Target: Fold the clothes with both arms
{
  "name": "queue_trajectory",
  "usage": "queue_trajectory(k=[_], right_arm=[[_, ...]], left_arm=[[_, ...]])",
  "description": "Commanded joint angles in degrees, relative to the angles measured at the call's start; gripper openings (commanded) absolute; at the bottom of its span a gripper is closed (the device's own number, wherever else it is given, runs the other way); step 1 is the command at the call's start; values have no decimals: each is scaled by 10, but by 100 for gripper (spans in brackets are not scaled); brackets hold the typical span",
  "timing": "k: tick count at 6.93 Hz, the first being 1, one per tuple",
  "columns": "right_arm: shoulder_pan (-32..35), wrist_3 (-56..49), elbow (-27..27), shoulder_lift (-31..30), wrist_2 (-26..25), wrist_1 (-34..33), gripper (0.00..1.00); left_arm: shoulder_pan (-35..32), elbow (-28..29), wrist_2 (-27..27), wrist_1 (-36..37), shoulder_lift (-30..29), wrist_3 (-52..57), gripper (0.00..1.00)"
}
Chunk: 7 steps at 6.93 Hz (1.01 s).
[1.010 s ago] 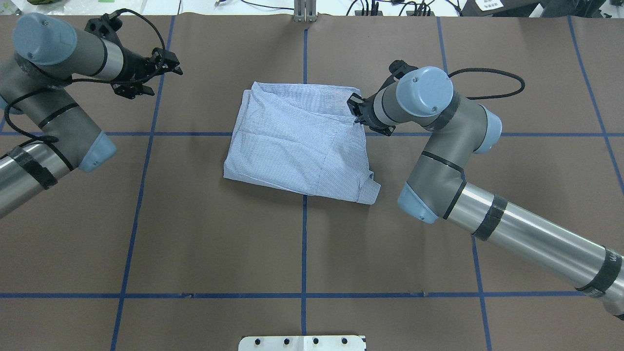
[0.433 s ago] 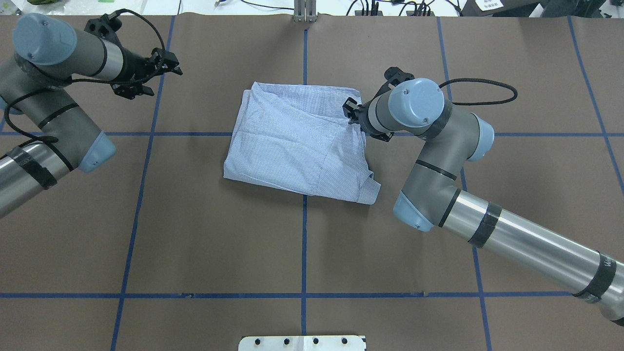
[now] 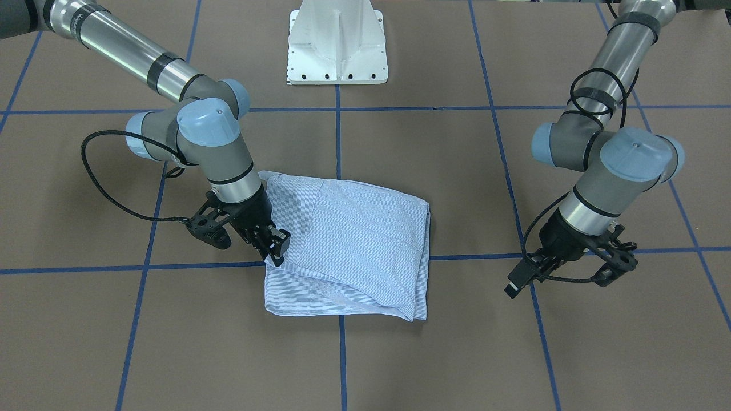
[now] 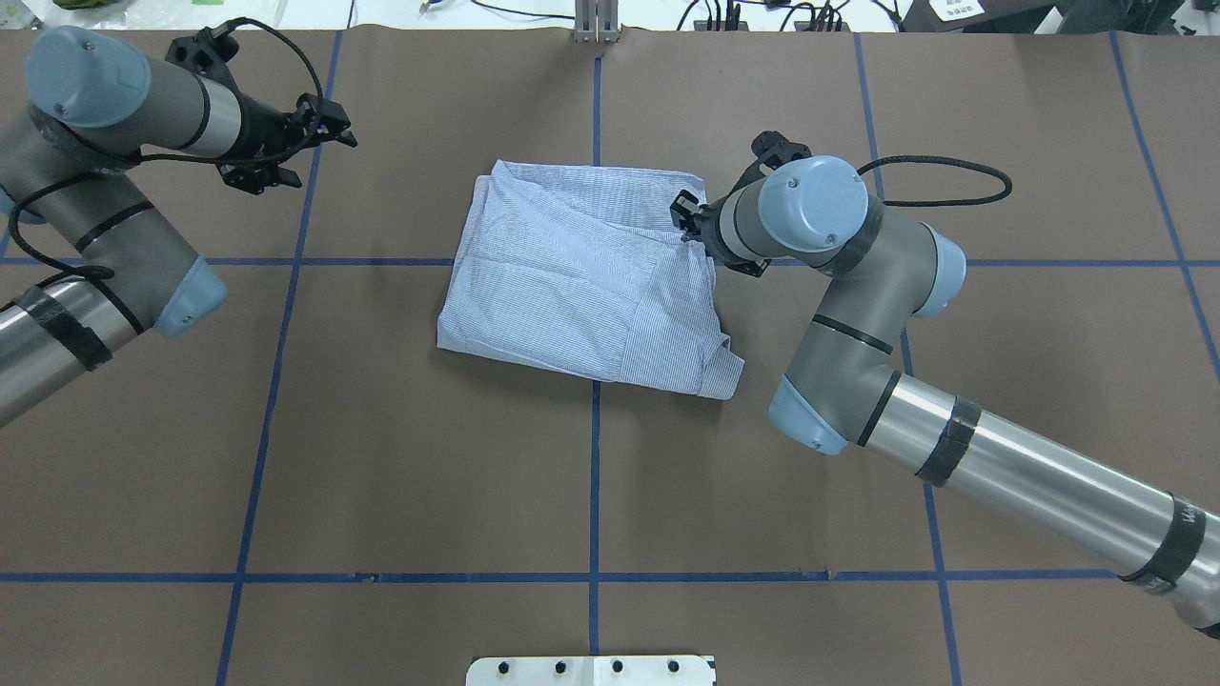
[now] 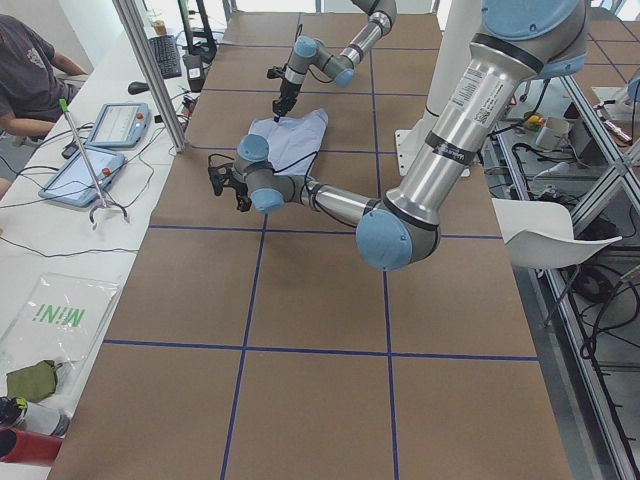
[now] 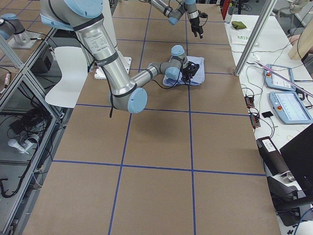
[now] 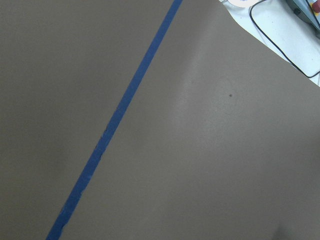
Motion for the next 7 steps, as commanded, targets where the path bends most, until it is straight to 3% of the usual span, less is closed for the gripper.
queue_trajectory(k=[1, 2, 3, 4, 7], right_arm=[[0, -1, 2, -3, -20, -2, 36], [-1, -1, 2, -3, -23, -2, 26], [-1, -1, 2, -3, -24, -2, 6], [-1, -1, 3, -3, -24, -2, 0], [2, -3, 8, 0, -23, -3, 0]], left_arm=[[0, 0, 0, 0, 0, 0, 100], [0, 0, 0, 0, 0, 0, 100], [1, 1, 0, 0, 0, 0, 100], [1, 1, 0, 0, 0, 0, 100], [1, 2, 0, 0, 0, 1, 100]])
